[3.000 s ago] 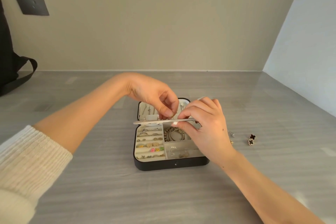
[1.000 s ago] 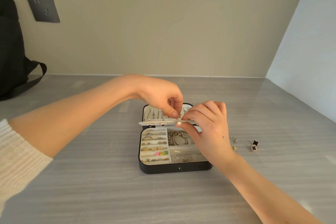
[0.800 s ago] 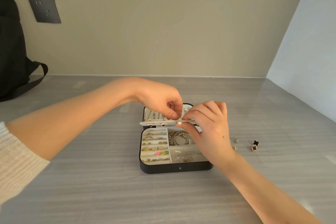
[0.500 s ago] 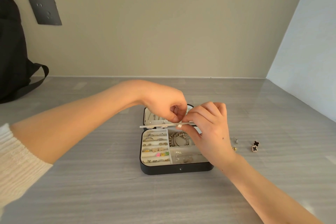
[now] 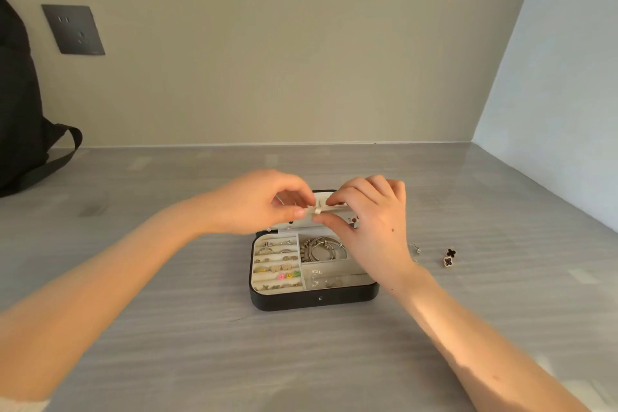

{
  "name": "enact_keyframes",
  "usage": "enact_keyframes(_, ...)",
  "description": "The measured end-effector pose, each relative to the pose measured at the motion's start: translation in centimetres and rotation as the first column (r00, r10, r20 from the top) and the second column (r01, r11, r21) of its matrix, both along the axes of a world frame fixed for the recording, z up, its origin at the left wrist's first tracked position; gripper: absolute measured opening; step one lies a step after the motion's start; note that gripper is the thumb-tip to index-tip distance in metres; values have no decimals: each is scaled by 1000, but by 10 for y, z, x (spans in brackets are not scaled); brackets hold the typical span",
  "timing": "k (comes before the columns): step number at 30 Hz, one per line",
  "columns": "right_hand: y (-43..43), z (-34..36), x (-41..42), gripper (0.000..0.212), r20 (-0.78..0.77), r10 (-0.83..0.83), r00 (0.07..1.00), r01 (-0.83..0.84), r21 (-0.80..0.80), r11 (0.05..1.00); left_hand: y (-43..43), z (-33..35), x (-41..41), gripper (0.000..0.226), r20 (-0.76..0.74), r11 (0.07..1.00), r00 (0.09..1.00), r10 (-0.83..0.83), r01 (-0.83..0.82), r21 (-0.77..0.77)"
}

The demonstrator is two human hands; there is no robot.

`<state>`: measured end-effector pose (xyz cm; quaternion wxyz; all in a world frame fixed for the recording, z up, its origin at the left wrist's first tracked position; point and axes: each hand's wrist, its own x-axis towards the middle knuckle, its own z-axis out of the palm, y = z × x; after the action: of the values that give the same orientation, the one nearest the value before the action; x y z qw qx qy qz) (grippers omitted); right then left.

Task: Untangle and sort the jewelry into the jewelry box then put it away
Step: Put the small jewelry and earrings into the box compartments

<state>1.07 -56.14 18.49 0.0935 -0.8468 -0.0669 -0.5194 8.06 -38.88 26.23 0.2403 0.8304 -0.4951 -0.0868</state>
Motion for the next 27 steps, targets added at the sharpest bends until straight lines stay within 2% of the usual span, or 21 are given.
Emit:
enact_keyframes(3,-12,10,-14,29,-36,1,999,-1,24,1000,0,-7,-2,23,101,993,991,90,-82,-80)
enact_keyframes(6,-46,16,-40,18,-119,-124,985,142,153,978,-5,-11,0,27,176,988,975,132,-115,-107)
enact_keyframes(7,-60,17,-49,16,-222,-175,959,216,179,960,-7,-13,1,27,203,986,968,146,-126,-109)
enact_keyframes(9,-84,13,-66,16,-492,-229,840,330,127,936,-12,-16,1,30,252,981,951,176,-148,-126)
enact_keyframes(11,-93,4,-77,17,-651,-237,721,333,25,943,-17,-19,2,32,287,973,937,201,-157,-168)
enact_keyframes(15,-81,-13,-76,25,-667,-270,694,239,-140,961,-23,-19,3,37,300,941,918,262,-173,-292)
enact_keyframes(17,-75,-18,-70,25,-692,-346,634,229,-260,938,-24,-17,3,37,280,918,917,285,-178,-354)
enact_keyframes(20,-73,-23,-65,13,-636,-362,681,239,-274,931,-25,-15,3,40,261,898,926,272,-147,-415)
enact_keyframes(23,-70,-21,-65,9,-670,-301,679,286,-136,949,-26,-13,3,38,193,894,948,252,-151,-423)
enact_keyframes(25,-64,-11,-65,5,-651,-149,744,306,134,942,-27,-11,3,32,122,892,964,235,-164,-421)
enact_keyframes(27,-52,8,-60,9,-528,65,846,238,484,842,-28,-9,5,27,56,896,977,204,-163,-414)
